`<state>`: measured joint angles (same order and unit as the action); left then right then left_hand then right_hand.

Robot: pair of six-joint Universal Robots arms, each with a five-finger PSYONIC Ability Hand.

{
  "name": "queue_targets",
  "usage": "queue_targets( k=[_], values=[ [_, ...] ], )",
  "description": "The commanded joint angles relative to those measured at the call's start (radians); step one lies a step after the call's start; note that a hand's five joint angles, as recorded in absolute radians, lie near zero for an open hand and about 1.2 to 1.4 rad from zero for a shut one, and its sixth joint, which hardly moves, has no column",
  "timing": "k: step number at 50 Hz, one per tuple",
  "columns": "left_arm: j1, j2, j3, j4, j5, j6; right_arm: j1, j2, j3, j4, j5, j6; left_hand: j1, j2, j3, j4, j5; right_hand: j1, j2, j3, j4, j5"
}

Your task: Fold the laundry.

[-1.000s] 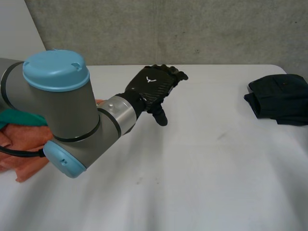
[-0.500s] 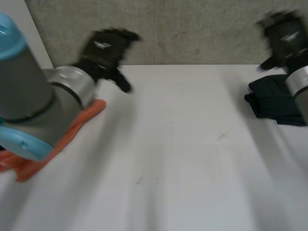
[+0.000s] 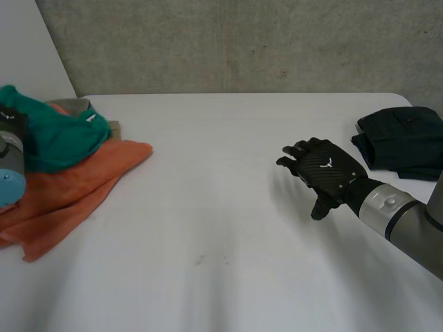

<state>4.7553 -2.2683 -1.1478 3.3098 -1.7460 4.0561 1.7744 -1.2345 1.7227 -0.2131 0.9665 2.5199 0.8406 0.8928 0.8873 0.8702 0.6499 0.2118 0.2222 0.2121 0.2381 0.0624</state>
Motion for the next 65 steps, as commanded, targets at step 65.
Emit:
queue_targets(
  k=[65],
  values=[
    [-0.653,0.052,-0.15,-0.185,0.47,-0.425,-0.159,0.03,-0.038,0.371,0.155,-0.271,-0.442,-0.494,-0.489,-0.472,-0.426,-0.037,-0.048,-0.038,-0.064,-0.062]
  ],
)
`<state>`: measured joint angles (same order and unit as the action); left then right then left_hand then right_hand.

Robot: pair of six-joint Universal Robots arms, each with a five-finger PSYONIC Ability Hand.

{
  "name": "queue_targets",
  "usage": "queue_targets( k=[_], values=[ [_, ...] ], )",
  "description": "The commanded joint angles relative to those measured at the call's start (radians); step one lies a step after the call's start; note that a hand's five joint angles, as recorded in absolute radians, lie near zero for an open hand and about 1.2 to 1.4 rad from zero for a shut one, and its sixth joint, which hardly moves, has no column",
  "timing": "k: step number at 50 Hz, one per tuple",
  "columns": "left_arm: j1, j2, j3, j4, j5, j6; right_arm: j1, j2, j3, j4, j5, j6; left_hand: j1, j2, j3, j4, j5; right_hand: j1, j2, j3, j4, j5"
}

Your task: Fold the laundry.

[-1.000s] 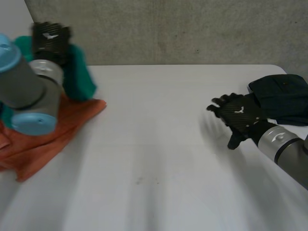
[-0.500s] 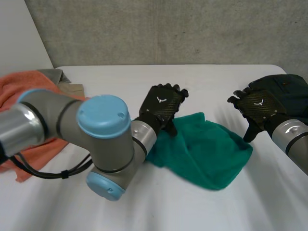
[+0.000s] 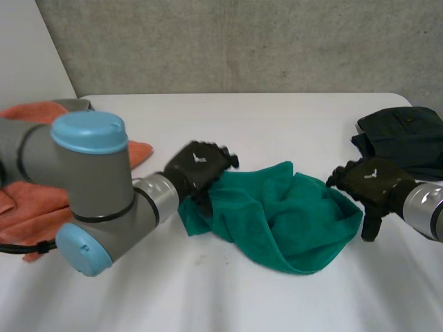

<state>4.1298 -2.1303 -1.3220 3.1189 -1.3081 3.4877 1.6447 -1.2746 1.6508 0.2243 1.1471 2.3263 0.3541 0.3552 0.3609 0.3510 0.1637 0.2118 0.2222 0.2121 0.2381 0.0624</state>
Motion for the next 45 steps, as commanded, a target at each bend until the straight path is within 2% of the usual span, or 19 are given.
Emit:
queue_targets(
  k=[1,9,18,21,26,31,35,45],
  values=[
    [-0.045,-0.104,0.044,0.004,0.03,0.143,-0.037,0.076,0.041,-0.083,-0.035,-0.078,0.097,0.096,0.09,0.1,0.113,-0.037,-0.048,-0.038,-0.064,-0.062],
    [-0.085,-0.172,0.081,0.004,0.023,0.157,-0.052,0.096,0.072,-0.167,-0.064,-0.079,0.423,0.421,0.416,0.426,0.438,-0.037,-0.048,-0.038,-0.064,-0.062],
    [-0.098,-0.178,0.095,0.006,0.02,0.149,-0.045,0.116,0.073,-0.195,-0.066,-0.078,0.722,0.721,0.715,0.725,0.738,-0.037,-0.048,-0.038,-0.064,-0.062],
    [-0.102,-0.174,0.098,0.006,0.016,0.151,-0.045,0.123,0.078,-0.21,-0.066,-0.078,1.036,1.035,1.029,1.039,1.052,-0.037,-0.048,-0.038,-0.064,-0.062],
    [-0.097,-0.139,0.105,0.006,-0.008,0.143,-0.043,0.126,0.083,-0.226,-0.064,-0.078,1.042,1.041,1.035,1.045,1.058,-0.037,-0.048,-0.038,-0.064,-0.062],
    [-0.082,0.001,0.095,0.001,-0.137,0.131,-0.045,0.123,0.073,-0.218,-0.069,-0.076,1.042,1.041,1.035,1.045,1.058,-0.037,-0.048,-0.038,-0.064,-0.062],
    [-0.05,0.087,0.072,-0.002,-0.203,0.105,-0.045,0.123,0.069,-0.214,-0.064,-0.064,1.042,1.041,1.035,1.045,1.058,-0.037,-0.048,-0.038,-0.064,-0.062],
    [-0.017,0.165,0.059,-0.008,-0.214,-0.056,-0.02,0.161,0.063,-0.223,-0.079,0.053,1.042,1.041,1.035,1.045,1.058,-0.037,-0.048,-0.038,-0.064,-0.062]
  ],
)
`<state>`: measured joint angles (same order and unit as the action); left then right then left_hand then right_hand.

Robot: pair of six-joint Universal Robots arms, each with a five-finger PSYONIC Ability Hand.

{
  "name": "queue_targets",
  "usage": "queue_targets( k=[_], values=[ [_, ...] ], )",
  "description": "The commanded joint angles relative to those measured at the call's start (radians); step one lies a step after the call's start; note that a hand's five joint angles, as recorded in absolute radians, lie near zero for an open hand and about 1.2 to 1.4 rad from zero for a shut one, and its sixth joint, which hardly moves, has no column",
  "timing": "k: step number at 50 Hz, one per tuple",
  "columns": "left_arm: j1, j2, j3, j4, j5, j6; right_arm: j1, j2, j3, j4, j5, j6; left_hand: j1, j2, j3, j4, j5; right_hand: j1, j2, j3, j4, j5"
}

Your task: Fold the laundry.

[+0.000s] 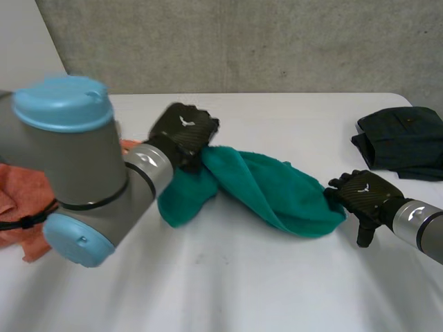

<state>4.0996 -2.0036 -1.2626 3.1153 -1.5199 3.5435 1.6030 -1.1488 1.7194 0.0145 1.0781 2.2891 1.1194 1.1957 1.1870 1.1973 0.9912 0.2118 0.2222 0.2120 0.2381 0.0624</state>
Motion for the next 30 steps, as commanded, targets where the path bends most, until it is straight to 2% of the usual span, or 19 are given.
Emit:
queue_targets(
  k=[1,11,15,16,18,24,27,30],
  values=[
    [0.013,0.045,0.005,-0.004,-0.003,-0.136,0.043,0.053,-0.013,-0.021,-0.014,0.122,0.277,0.201,0.209,0.199,0.231,-0.037,-0.048,-0.038,-0.064,-0.062],
    [0.015,0.106,0.011,-0.003,-0.008,-0.212,0.112,0.107,-0.066,-0.065,0.002,0.323,0.277,0.201,0.209,0.199,0.231,0.008,-0.002,0.008,-0.018,-0.017],
    [0.013,0.12,0.011,-0.004,-0.01,-0.221,0.141,0.123,-0.089,-0.065,0.003,0.386,0.277,0.201,0.209,0.199,0.231,0.357,0.346,0.356,0.33,0.331],
    [0.013,0.124,0.011,-0.004,-0.01,-0.224,0.146,0.126,-0.098,-0.065,0.002,0.421,0.277,0.201,0.209,0.199,0.231,0.718,0.708,0.718,0.692,0.693],
    [0.013,0.138,0.009,-0.004,-0.011,-0.224,0.143,0.12,-0.124,-0.067,0.017,0.479,0.277,0.201,0.209,0.199,0.231,1.182,1.172,1.182,1.156,1.157],
    [0.047,0.198,-0.008,-0.004,-0.011,-0.222,0.134,0.067,-0.181,-0.059,0.075,0.546,0.277,0.201,0.209,0.199,0.231,1.184,1.174,1.184,1.158,1.159],
    [0.085,0.25,-0.027,-0.004,-0.013,-0.224,0.124,-0.034,-0.233,-0.035,0.088,0.512,0.277,0.201,0.209,0.199,0.231,1.184,1.174,1.184,1.158,1.159],
    [0.123,0.304,-0.067,-0.003,-0.011,-0.224,0.094,-0.143,-0.27,0.057,0.092,0.425,0.277,0.201,0.209,0.199,0.231,1.184,1.174,1.184,1.158,1.159]
  ],
)
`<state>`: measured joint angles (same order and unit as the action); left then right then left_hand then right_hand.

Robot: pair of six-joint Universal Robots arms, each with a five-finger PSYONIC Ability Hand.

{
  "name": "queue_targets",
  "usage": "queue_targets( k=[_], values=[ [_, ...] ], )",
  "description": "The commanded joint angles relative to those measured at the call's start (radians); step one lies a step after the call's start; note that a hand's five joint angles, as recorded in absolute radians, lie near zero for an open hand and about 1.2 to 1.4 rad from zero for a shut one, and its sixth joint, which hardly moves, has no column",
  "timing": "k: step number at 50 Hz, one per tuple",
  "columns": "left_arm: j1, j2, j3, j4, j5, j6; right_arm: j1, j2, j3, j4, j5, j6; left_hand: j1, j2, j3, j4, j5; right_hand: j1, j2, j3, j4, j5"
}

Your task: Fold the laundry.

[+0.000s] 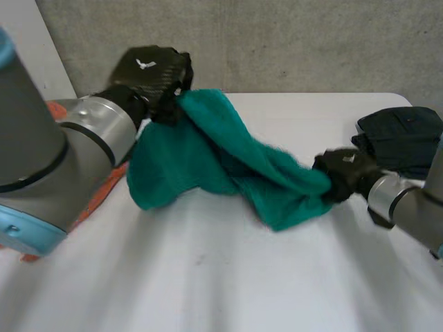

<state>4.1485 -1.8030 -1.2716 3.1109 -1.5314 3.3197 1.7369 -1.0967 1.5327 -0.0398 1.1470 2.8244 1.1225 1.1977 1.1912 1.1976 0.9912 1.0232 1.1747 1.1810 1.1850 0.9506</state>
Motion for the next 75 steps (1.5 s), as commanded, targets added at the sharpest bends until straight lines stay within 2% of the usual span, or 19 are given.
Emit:
queue_targets(
  k=[1,4,8,11,16,19,22,23,27,31,38,45,52,55,59,61,63,69,75],
  values=[
    [0.084,0.117,-0.08,0.0,0.002,0.0,-0.051,-0.24,-0.109,0.171,0.022,-0.175,0.274,0.199,0.205,0.199,0.231,0.373,0.222,0.215,0.211,0.271],
    [0.087,0.122,-0.126,0.0,0.008,0.004,-0.051,-0.308,-0.16,0.291,0.027,-0.297,0.274,0.199,0.205,0.199,0.231,0.373,0.222,0.215,0.211,0.271],
    [0.091,0.085,-0.164,-0.002,0.008,0.009,-0.013,-0.295,-0.206,0.405,0.051,-0.416,0.274,0.199,0.205,0.199,0.231,0.373,0.222,0.215,0.211,0.271],
    [0.091,0.019,-0.157,0.002,0.004,0.015,0.058,-0.238,-0.244,0.452,0.132,-0.508,0.274,0.199,0.205,0.199,0.231,0.373,0.222,0.215,0.211,0.271],
    [0.096,-0.145,-0.021,0.014,0.007,0.072,0.121,-0.077,-0.38,0.411,0.336,-0.64,0.274,0.199,0.205,0.199,0.231,0.373,0.222,0.215,0.211,0.271],
    [0.098,-0.237,0.14,0.075,0.002,0.107,0.133,0.021,-0.52,0.269,0.396,-0.646,0.274,0.199,0.205,0.199,0.231,0.373,0.222,0.215,0.211,0.271],
    [0.098,-0.286,0.262,0.176,-0.007,0.124,0.141,0.069,-0.603,0.096,0.407,-0.632,0.274,0.199,0.205,0.199,0.231,0.373,0.222,0.215,0.211,0.271],
    [0.099,-0.306,0.323,0.264,-0.028,0.129,0.144,0.074,-0.633,-0.052,0.408,-0.617,0.274,0.199,0.205,0.199,0.231,0.373,0.222,0.215,0.211,0.271],
    [0.113,-0.306,0.362,0.516,-0.096,0.133,0.145,0.048,-0.606,-0.401,0.41,-0.596,0.274,0.199,0.205,0.199,0.231,0.373,0.222,0.215,0.211,0.271],
    [0.108,-0.283,0.287,0.653,-0.118,0.132,0.145,0.008,-0.534,-0.476,0.396,-0.591,0.274,0.199,0.205,0.199,0.231,0.373,0.222,0.215,0.211,0.271],
    [0.104,-0.256,0.026,0.641,-0.119,0.127,0.148,0.0,-0.349,-0.274,0.364,-0.582,0.274,0.199,0.205,0.199,0.231,0.373,0.222,0.215,0.211,0.271],
    [0.095,-0.276,-0.228,0.558,-0.125,0.124,0.177,0.053,-0.154,-0.154,0.362,-0.55,0.274,0.199,0.205,0.199,0.231,0.373,0.222,0.215,0.211,0.271],
    [0.076,-0.288,-0.353,0.398,-0.133,0.127,0.168,0.095,-0.063,-0.112,0.372,-0.525,0.274,0.199,0.205,0.199,0.231,0.373,0.222,0.215,0.211,0.271],
    [0.082,-0.214,-0.393,0.313,-0.16,0.13,0.17,0.089,-0.031,-0.089,0.367,-0.52,0.26,0.184,0.191,0.185,0.216,0.373,0.222,0.215,0.211,0.271],
    [0.078,-0.096,-0.437,0.209,-0.171,0.133,0.168,0.049,0.015,-0.069,0.361,-0.522,-0.066,-0.141,-0.134,-0.141,-0.109,0.373,0.222,0.215,0.211,0.271],
    [0.073,-0.037,-0.453,0.154,-0.168,0.133,0.167,0.009,0.05,-0.069,0.353,-0.523,-0.338,-0.413,-0.406,-0.413,-0.381,0.373,0.222,0.215,0.211,0.271],
    [0.07,0.0,-0.453,0.123,-0.164,0.13,0.164,-0.012,0.076,-0.072,0.349,-0.523,-0.386,-0.462,-0.455,-0.461,-0.43,0.373,0.222,0.215,0.211,0.271],
    [0.081,0.06,-0.404,0.097,-0.064,0.136,0.159,-0.032,0.144,-0.08,0.321,-0.52,-0.477,-0.553,-0.546,-0.553,-0.521,0.373,0.222,0.215,0.211,0.271],
    [0.09,-0.08,-0.26,0.089,0.095,0.195,0.161,-0.032,0.17,-0.08,0.297,-0.52,-0.477,-0.553,-0.546,-0.553,-0.521,0.373,0.222,0.215,0.211,0.271]
  ],
)
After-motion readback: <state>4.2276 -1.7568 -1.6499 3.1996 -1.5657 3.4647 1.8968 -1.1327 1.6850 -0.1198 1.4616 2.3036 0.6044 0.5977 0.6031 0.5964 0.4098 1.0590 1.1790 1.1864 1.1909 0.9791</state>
